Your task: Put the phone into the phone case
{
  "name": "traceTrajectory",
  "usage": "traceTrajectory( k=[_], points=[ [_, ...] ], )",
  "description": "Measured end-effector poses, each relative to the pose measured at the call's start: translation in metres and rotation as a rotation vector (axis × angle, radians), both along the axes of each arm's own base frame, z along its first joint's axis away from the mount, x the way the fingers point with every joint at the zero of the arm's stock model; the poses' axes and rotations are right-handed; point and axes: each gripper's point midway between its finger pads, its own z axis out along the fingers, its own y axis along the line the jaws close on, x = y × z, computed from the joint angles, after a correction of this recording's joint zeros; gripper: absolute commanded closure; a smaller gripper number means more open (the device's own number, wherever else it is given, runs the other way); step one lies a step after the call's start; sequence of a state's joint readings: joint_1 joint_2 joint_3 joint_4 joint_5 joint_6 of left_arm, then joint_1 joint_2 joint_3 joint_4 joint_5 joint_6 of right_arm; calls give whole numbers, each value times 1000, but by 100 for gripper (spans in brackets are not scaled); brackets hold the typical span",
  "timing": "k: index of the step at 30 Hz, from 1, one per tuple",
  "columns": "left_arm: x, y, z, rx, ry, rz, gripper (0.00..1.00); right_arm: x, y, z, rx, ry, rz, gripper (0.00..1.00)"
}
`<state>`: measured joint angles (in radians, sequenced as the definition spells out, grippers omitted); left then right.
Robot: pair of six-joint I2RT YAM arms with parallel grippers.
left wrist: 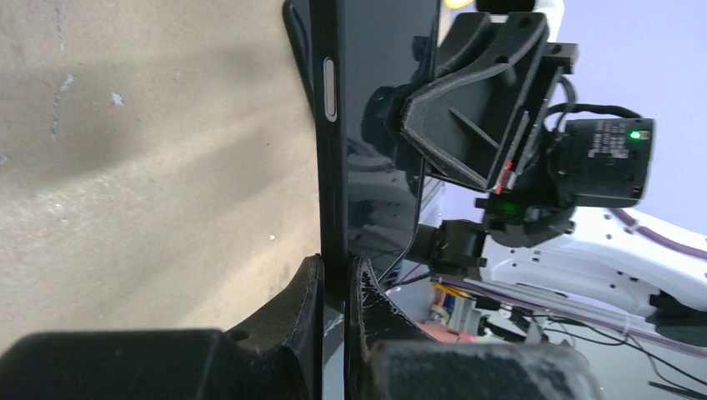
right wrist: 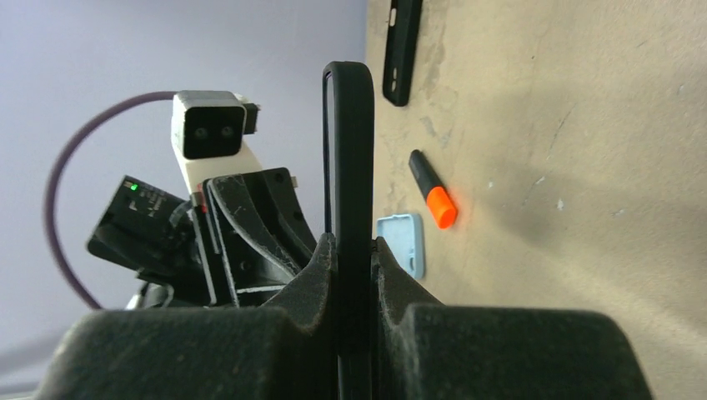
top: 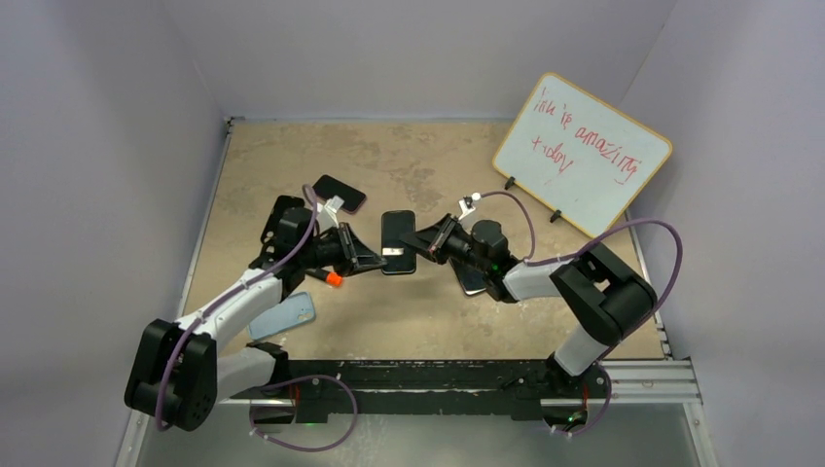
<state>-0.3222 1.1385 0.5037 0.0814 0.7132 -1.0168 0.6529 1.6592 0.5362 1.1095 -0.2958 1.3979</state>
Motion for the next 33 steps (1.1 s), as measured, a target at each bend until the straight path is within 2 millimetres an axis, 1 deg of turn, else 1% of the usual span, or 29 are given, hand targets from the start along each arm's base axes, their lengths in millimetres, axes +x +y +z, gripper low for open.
traceTrajectory(
  k=[3,6,9,13,14,16,18,19,23,26,29,33],
  points=[
    [3,1,-5,48,-1,-12,99,2,-1,0,-58,-33,-12,100],
    [4,2,-7,76,-16,-22,83,2,-2,2,-105,-69,-13,100],
    [4,3,-10,97,-27,-28,65,2,-2,1,-138,-95,-7,100],
    [7,13,-19,169,-24,-6,51,5,-8,-10,-190,-90,-10,100],
    [7,15,-20,188,-28,-3,44,6,-9,-12,-199,-87,-13,100],
    [10,19,-14,225,-54,-1,30,8,-12,-17,-220,-84,-18,100],
    [14,23,-3,257,-102,0,20,12,-12,-20,-238,-85,-18,100],
    [16,24,3,267,-125,0,17,14,-11,-22,-247,-86,-17,100],
    [21,31,35,323,-267,-17,13,25,-8,-34,-285,-80,-10,100],
    [23,40,51,383,-354,-25,12,30,-6,-50,-314,-62,1,98],
    [22,49,56,447,-409,-34,12,32,-7,-67,-344,-35,10,92],
    [20,61,48,530,-421,-43,12,34,-10,-90,-390,8,17,76]
  ],
)
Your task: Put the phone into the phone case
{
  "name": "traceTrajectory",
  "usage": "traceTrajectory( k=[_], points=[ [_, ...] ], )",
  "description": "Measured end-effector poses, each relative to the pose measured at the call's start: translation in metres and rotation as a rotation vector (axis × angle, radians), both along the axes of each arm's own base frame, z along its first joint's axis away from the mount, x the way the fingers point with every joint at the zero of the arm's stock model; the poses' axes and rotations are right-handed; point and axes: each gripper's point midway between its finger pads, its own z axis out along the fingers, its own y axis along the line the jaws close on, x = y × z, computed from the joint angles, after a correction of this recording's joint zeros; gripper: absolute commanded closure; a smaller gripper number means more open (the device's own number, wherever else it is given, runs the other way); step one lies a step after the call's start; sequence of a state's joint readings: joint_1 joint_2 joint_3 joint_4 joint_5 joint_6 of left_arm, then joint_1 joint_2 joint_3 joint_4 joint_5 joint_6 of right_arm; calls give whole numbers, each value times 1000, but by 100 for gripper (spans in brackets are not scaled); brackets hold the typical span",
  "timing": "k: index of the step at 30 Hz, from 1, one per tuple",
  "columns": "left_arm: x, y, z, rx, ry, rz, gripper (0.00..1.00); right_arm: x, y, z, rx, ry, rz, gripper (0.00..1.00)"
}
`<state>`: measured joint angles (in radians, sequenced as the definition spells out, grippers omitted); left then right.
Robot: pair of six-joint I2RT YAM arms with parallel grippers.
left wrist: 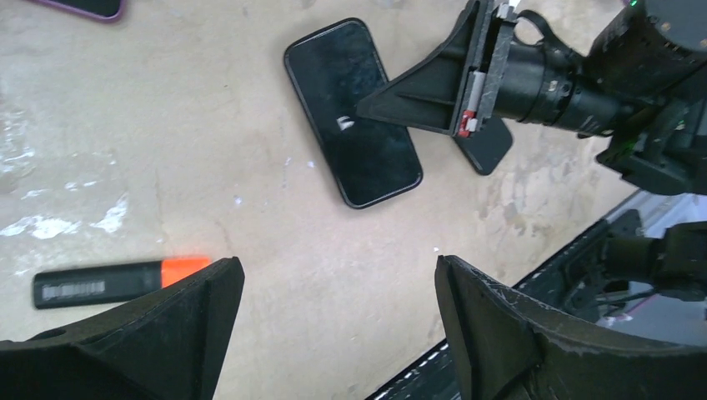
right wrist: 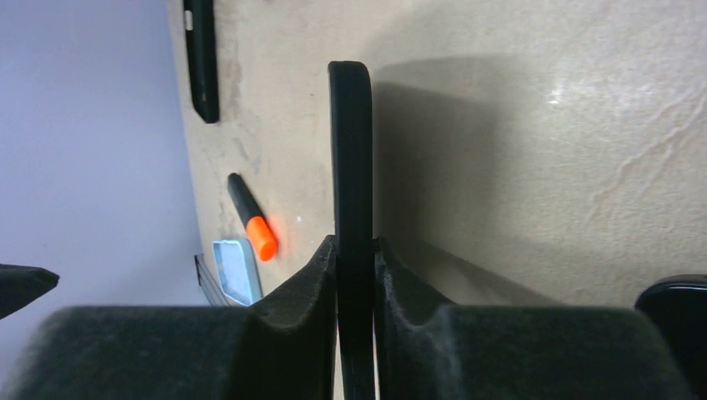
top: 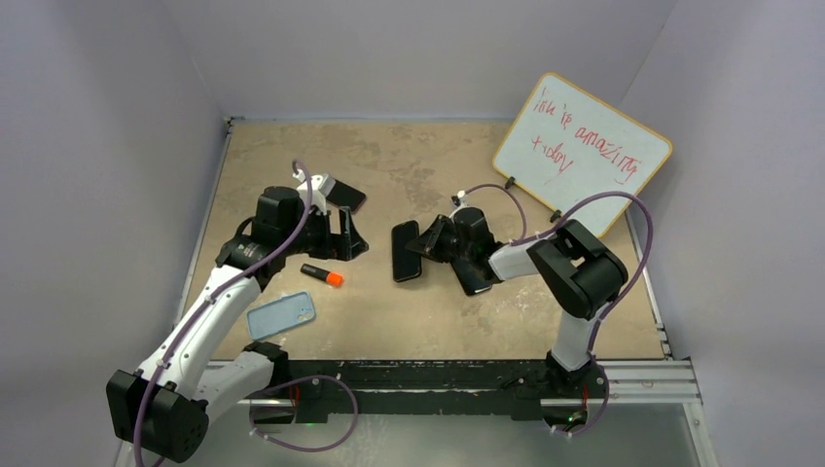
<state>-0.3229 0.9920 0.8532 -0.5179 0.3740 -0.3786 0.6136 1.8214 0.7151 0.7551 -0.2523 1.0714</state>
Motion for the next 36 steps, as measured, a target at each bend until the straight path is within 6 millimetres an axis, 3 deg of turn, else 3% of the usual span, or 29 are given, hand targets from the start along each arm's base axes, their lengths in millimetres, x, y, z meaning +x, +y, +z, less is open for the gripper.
traceTrajectory(
  k=[9,19,23,28,31,36],
  points=[
    [-5,19,-30,112,32,39,12,1,-10,-17,-90,30,6,39],
    [1,33,-34,175,21,105,10,-4,-32,15,-224,-53,19,2],
    [4,47,-39,216,40,191,10,-7,-43,37,-259,-111,17,1],
    [8,65,-48,226,79,372,19,-11,-55,69,-273,-183,-7,1],
    [-1,76,-66,208,126,487,26,-17,-64,80,-284,-203,-22,1],
    [-20,87,-100,188,238,630,39,-29,-83,80,-330,-183,-56,1]
  ],
)
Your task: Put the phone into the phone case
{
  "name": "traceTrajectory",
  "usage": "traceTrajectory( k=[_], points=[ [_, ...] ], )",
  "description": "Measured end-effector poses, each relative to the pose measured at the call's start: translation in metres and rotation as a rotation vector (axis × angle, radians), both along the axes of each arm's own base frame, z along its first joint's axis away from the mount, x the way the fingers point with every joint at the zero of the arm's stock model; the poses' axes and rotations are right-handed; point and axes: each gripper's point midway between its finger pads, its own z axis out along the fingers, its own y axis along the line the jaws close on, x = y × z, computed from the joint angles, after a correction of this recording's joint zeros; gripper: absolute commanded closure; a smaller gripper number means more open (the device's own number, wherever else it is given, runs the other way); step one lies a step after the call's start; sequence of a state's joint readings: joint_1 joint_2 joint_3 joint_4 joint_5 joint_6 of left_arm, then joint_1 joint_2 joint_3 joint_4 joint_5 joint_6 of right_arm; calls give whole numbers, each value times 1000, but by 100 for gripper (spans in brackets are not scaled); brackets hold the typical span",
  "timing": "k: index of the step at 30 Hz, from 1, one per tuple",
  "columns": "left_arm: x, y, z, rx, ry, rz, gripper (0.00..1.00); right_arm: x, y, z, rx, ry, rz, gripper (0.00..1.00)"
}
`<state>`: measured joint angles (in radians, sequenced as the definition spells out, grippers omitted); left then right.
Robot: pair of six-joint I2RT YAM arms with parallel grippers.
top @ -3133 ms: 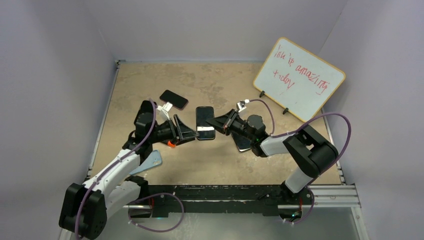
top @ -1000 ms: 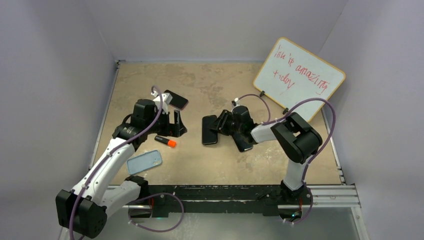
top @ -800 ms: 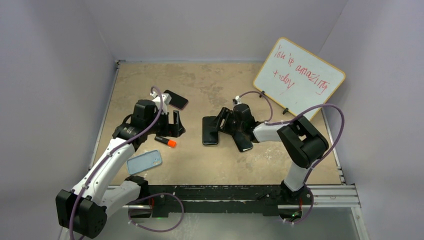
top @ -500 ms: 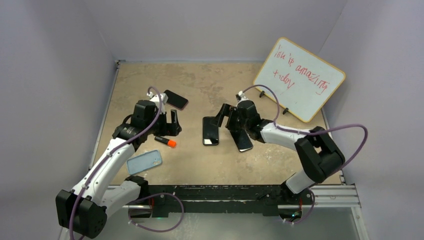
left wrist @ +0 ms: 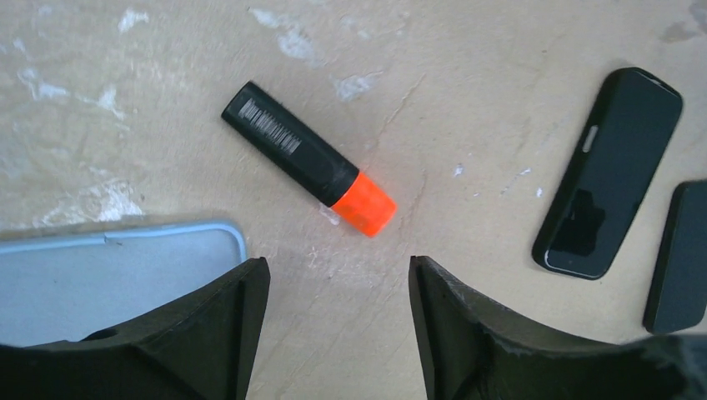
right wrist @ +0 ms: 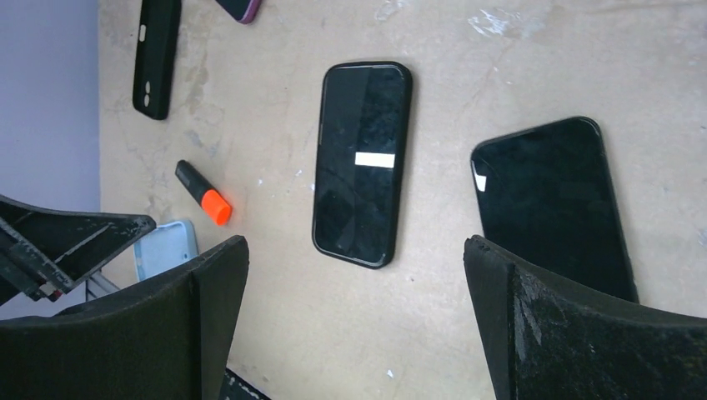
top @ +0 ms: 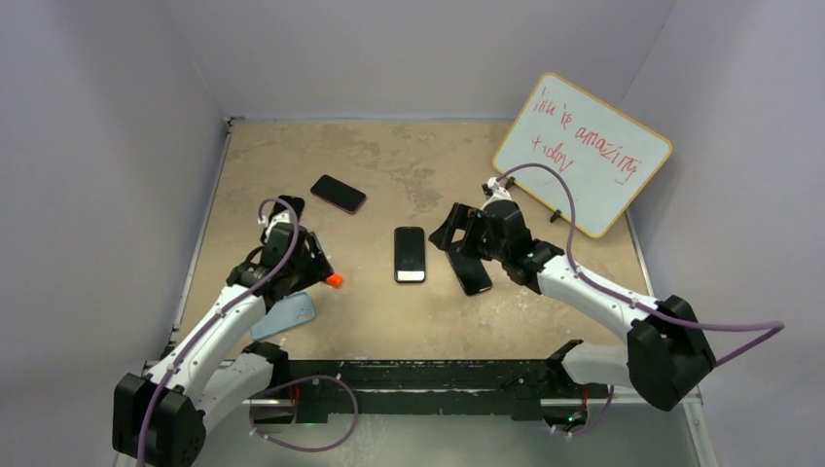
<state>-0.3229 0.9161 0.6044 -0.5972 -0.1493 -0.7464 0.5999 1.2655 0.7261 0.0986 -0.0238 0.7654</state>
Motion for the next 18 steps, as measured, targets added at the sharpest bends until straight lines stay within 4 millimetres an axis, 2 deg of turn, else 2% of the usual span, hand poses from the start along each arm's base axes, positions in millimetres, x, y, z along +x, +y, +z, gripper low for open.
traceTrajectory(
  k=[4,8,18],
  points=[
    [-9,2,-24,-23,75,84,50,-8,-11,-2,-24,4,-22,1],
    [-18,10,-42,-13,134,169,53,-10,-14,-1,-27,0,-25,1],
    [-24,28,-53,44,173,309,56,-13,-16,-7,-37,12,-23,1]
  ],
)
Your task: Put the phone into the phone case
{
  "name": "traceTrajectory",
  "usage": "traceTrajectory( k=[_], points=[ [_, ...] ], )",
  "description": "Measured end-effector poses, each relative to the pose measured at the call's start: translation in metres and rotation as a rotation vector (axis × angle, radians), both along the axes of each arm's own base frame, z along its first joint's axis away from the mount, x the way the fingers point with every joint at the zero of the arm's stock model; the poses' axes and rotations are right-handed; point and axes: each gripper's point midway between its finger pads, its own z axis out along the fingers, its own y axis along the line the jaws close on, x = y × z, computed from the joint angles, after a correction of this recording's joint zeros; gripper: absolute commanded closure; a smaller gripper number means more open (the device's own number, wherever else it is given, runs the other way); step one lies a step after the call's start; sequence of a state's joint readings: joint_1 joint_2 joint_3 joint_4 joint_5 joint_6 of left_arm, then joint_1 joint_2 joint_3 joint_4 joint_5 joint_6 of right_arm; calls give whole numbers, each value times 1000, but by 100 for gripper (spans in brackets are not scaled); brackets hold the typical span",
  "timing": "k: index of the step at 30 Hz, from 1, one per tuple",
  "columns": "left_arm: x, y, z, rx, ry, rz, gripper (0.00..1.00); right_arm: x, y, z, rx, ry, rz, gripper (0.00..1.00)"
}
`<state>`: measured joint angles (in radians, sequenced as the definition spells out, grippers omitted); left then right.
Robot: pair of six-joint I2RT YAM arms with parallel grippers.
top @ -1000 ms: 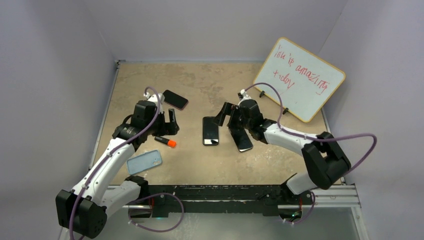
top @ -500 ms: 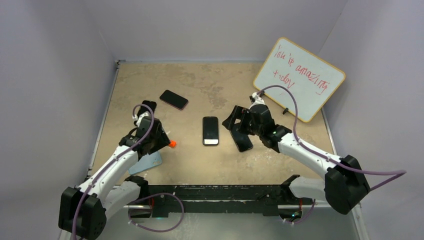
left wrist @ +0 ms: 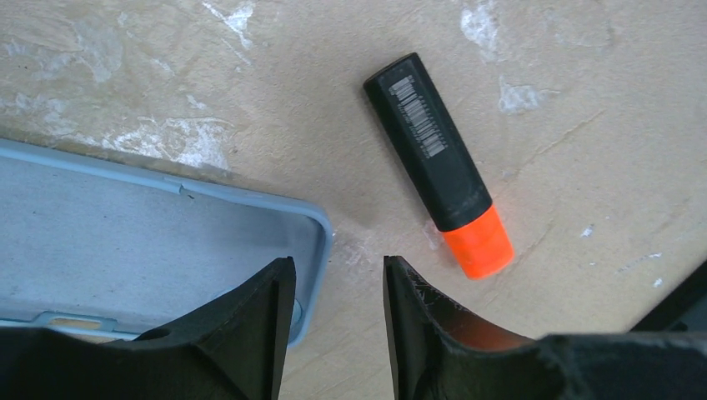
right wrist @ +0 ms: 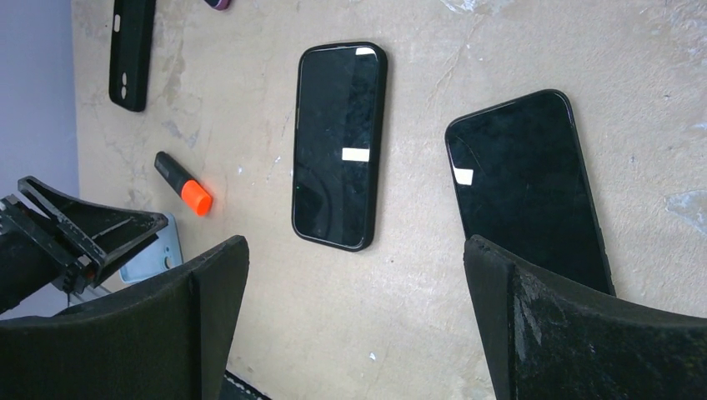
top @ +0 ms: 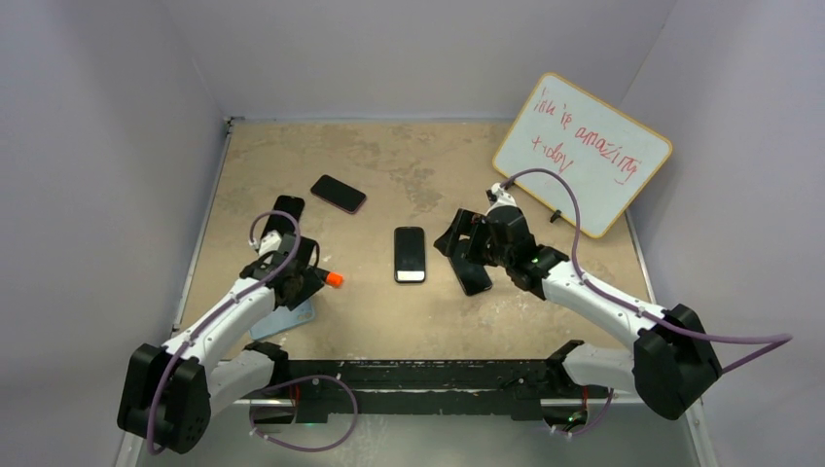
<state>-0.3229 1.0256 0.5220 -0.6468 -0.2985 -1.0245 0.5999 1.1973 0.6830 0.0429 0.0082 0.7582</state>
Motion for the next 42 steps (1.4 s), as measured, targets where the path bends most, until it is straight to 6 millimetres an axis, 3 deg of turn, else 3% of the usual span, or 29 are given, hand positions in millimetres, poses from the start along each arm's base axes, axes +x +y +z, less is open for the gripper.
traceTrajectory(
  k=[10,13,17,22,25,32,37,42],
  points=[
    [-10,4,-18,23,63,17,60,-1,-1,-2,-3,4,1,1],
    [-11,5,-19,26,67,17,73,-1,0,-4,-6,9,2,1],
    [-7,3,-19,20,57,13,98,-1,0,-9,-15,23,3,1],
    [-6,0,-14,1,38,0,100,-4,-3,-11,-28,31,1,1],
    [-3,-1,-1,-8,-11,-25,100,-7,-8,-13,-57,35,3,1],
    [27,-22,68,-40,-221,-249,100,-14,-26,-40,-223,111,32,1],
    [42,-52,109,-94,-344,-473,100,-20,-37,-59,-322,155,62,1],
    [44,-88,132,-105,-397,-707,100,-19,-41,-71,-389,190,101,1]
  ],
)
